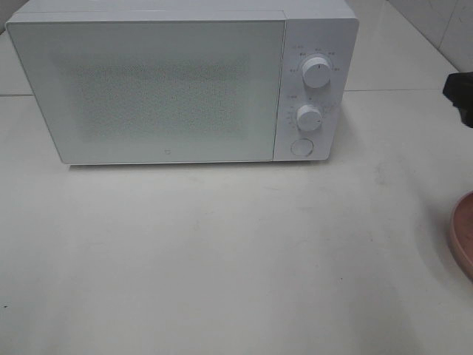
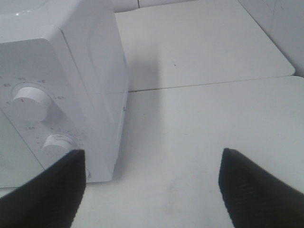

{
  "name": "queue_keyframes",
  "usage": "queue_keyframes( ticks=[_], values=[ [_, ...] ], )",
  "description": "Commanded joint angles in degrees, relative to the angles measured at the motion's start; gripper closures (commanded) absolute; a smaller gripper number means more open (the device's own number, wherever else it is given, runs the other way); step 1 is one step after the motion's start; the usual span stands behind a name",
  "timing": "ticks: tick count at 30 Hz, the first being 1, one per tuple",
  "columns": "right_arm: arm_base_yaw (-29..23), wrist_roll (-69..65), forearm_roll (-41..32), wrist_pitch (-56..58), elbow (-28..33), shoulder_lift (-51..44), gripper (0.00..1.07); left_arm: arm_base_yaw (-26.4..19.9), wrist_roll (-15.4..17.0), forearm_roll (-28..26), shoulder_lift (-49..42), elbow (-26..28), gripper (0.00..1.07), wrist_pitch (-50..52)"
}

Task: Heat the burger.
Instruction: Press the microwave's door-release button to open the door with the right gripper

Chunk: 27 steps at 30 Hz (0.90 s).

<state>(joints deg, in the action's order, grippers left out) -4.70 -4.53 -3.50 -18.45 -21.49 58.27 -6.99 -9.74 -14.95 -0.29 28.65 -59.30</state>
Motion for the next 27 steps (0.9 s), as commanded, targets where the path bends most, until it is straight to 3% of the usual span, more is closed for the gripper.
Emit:
queue_keyframes(
  ticks=[1,12,27],
  values=[
    [-2.3,1.4,-0.9,-7.6,1.3,2.1,0.32,0.2,-0.2,-0.3,-0.5,-0.2,0.04,0.5],
    [-16.3,18.2,-22.3,-30.4,5.8,14.1,0.32,0.2,-0.2,-0.3,-0.5,-0.2,0.04,0.5],
    [-30.8,20.0,-29.7,-53.2,6.5,26.7,0.32,0.2,-0.2,-0.3,-0.5,-0.2,0.04,0.5]
  ],
)
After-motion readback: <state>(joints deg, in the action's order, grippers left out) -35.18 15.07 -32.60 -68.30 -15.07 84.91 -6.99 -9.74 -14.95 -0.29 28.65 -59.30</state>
